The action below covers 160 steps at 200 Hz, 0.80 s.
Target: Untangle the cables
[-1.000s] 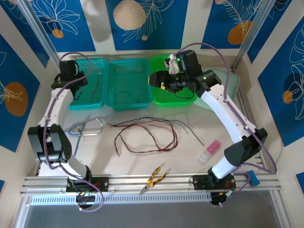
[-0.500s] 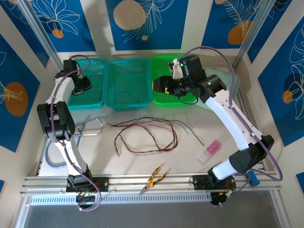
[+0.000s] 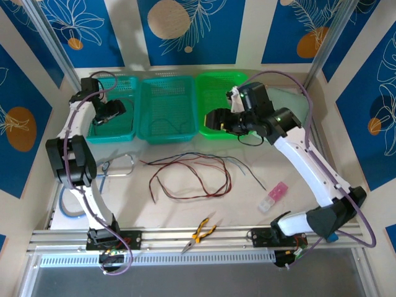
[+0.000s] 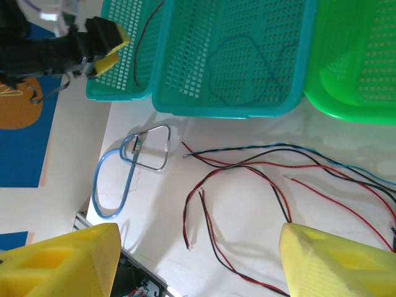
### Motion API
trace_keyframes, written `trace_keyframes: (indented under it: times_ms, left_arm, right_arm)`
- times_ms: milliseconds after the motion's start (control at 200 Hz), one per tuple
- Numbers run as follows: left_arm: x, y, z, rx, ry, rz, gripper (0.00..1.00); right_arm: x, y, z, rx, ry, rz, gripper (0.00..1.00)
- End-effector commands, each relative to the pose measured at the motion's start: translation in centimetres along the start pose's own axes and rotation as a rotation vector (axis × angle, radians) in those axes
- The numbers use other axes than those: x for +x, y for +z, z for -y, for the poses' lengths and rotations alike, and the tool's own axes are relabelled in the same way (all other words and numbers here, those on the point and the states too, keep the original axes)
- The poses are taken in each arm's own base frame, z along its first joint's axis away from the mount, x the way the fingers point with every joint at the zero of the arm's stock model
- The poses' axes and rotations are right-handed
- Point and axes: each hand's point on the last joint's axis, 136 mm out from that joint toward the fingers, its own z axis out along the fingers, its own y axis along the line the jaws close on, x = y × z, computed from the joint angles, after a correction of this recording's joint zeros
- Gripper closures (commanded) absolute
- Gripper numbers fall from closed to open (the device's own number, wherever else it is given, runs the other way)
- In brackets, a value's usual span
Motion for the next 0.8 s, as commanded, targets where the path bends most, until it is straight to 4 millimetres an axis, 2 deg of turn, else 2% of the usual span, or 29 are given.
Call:
trace_keyframes:
  times_ms: [0,140,220,320,380,515,605,680,795]
  left_arm:
    - [-1.9,-6.5,3.1,0.027,0.1,0.147,0.26]
    - [-0.3,-11.6,6.2,0.091,0.158,0.203,0.26]
    - [1.5,-14.1,7.9,0.131,0.194,0.234,0.26]
    - [4.7,-16.0,9.6,0.175,0.23,0.253,0.27]
    - [6.8,-16.4,10.3,0.195,0.238,0.252,0.27]
    - [11.8,-16.7,11.8,0.269,0.236,0.205,0.27]
    - [15.1,-16.3,12.2,0.288,0.251,0.17,0.27]
    - [17.5,-15.9,12.3,0.305,0.242,0.144,0.28]
    - [21.0,-15.3,12.8,0.348,0.24,0.109,0.29]
  right_arm:
    - [0.6,-2.1,0.9,0.04,0.042,0.065,0.31]
    - [3.2,-2.1,5.4,0.184,0.153,0.05,0.31]
    - [4.9,-1.6,8.1,0.286,0.196,0.025,0.31]
    - [7.0,-1.1,11.8,0.417,0.234,-0.002,0.32]
    - [8.1,-0.6,13.0,0.448,0.249,-0.026,0.32]
    - [11.0,1.1,14.4,0.452,0.275,-0.099,0.37]
    - [12.9,2.5,15.0,0.448,0.287,-0.14,0.42]
    - [14.8,3.2,16.2,0.483,0.302,-0.176,0.43]
    - [15.6,3.2,19.0,0.582,0.34,-0.143,0.45]
